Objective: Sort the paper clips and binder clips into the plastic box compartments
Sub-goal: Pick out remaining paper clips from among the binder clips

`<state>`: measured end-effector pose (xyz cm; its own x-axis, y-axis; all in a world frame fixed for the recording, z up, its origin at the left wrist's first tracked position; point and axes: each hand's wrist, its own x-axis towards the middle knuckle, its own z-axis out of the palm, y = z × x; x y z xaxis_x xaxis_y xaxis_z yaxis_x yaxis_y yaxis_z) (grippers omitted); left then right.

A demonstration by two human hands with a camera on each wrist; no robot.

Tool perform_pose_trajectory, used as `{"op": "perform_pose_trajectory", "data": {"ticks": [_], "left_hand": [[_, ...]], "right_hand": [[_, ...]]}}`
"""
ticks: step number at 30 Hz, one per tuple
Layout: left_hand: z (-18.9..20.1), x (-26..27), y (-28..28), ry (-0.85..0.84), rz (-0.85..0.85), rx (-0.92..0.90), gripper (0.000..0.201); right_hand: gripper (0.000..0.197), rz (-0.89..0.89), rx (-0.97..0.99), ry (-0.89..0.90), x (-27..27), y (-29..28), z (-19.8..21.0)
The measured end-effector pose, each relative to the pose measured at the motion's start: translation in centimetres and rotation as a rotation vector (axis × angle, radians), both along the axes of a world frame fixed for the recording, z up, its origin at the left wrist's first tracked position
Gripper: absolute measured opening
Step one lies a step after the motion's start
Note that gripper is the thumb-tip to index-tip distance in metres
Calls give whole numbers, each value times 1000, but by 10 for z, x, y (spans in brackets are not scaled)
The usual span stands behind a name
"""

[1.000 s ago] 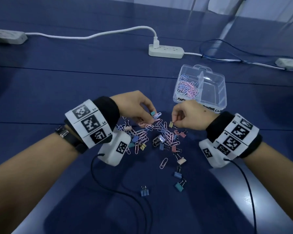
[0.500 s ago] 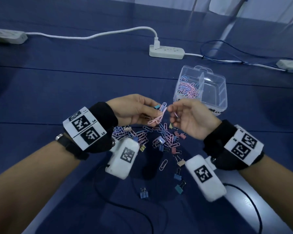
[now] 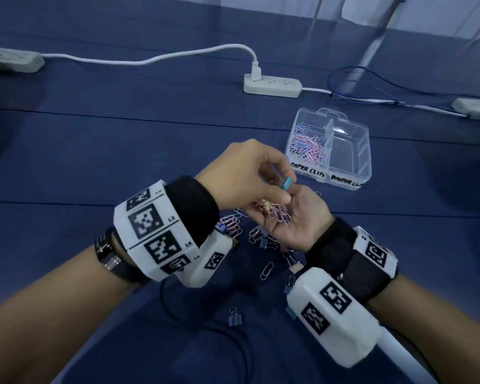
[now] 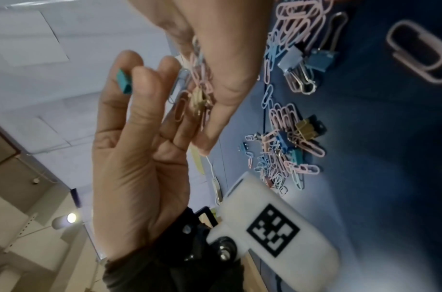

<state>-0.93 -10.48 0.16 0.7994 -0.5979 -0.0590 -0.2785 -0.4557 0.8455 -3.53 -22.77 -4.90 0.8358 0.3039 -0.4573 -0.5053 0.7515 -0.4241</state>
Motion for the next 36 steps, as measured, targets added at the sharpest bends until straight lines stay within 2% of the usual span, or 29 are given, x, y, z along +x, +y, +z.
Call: {"op": "perform_pose_trajectory", "data": {"ticks": [6, 9, 12, 15, 18, 21, 23, 25, 27, 30, 36], "left_hand": [[14, 7, 8, 241, 12, -149, 5], [15, 8, 11, 347, -27, -175, 9], [16, 7, 13, 360, -94, -157, 12], [17, 5, 15, 342, -148, -90, 13], [17, 3, 15, 282, -157, -51, 16], [16, 2, 13, 174, -141, -1, 17], [14, 2, 13, 42, -153, 53, 16], [12, 2, 14, -133, -150, 111, 9], [11, 1, 14, -257, -115, 177, 8], [8, -2, 13, -308, -109, 256, 13], [3, 1, 8, -347, -67, 259, 8]], "right_hand": [[40, 15, 27, -88, -2, 3, 5], [38, 34, -6, -94, -3, 2, 5], [39, 48, 17, -58, -4, 2, 1], [51, 40, 11, -49, -4, 1, -4], [38, 36, 28, -57, -4, 3, -3], [46, -6, -5, -30, -2, 3, -5], [50, -16, 2, -19, -2, 3, -6], [40, -13, 15, -19, -2, 4, -3], [40, 5, 39, -24, -2, 2, 0], [62, 9, 47, -8, -1, -2, 3], [64, 22, 1, -24, -1, 0, 7]]}}
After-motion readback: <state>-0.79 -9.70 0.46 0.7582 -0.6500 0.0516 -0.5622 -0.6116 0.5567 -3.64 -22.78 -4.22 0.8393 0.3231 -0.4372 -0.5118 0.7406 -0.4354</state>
